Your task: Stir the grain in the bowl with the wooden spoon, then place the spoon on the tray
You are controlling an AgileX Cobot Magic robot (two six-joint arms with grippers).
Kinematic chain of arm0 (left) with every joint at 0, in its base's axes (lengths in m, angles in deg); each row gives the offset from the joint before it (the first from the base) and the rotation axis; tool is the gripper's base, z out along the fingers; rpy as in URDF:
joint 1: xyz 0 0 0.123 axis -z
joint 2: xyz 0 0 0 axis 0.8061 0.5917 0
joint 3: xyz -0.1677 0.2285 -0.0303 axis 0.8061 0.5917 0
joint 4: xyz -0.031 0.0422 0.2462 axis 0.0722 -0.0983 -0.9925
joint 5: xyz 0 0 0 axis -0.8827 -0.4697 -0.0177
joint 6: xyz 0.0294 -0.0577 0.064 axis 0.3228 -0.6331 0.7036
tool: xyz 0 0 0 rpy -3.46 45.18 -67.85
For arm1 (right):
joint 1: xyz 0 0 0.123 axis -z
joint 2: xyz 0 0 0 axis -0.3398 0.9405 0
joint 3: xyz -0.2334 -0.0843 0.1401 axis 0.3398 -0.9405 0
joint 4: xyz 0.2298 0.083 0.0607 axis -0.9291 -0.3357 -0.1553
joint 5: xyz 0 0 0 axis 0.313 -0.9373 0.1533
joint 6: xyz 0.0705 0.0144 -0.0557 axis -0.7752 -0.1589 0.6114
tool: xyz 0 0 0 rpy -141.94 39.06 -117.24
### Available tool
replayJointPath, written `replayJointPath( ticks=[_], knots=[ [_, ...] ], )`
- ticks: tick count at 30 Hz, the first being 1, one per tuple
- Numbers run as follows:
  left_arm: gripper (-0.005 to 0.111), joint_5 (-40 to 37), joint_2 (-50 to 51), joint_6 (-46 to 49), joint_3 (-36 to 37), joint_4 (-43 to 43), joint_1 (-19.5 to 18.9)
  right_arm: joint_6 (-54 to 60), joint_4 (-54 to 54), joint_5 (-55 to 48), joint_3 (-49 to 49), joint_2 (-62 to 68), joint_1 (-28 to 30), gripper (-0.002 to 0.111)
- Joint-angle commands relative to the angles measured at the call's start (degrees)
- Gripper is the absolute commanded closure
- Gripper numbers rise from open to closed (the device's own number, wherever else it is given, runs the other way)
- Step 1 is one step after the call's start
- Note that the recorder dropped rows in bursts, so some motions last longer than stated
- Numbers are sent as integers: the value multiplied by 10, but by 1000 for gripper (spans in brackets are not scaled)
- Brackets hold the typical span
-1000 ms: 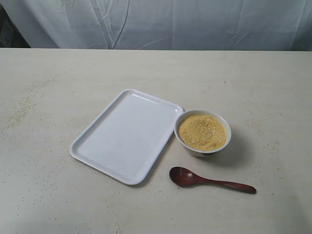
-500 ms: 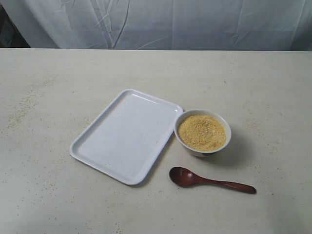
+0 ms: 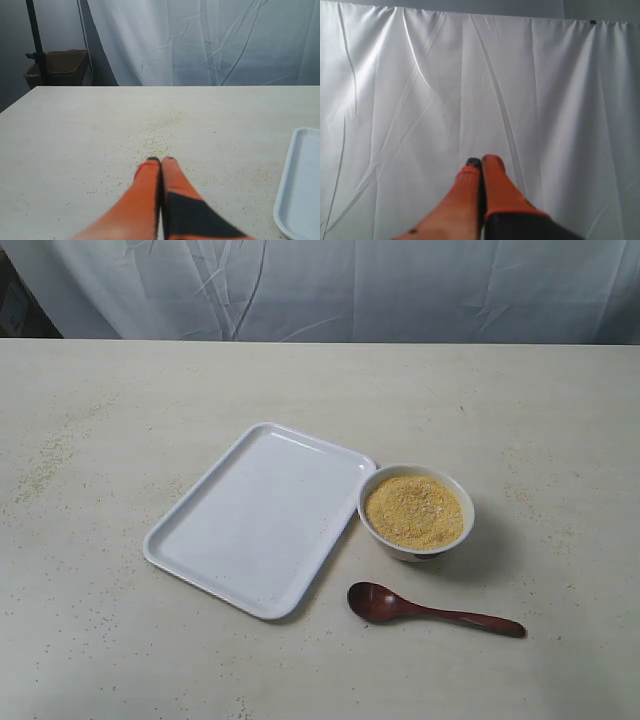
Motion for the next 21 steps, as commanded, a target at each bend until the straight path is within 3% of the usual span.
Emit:
replayJointPath(
  ticks=[1,7,16,21],
  knots=[
    [107,0,-2,0,1,-1,-2,10,-18,-185,166,139,3,109],
    [107,0,-2,0,1,-1,-2,10,-19,-500,347,326,3,109],
    [107,0,-2,0,1,-1,-2,15,-26,-723,369,502,3,109],
    [107,0,-2,0,1,-1,-2,94,-49,-770,369,554,-33,109]
  ],
)
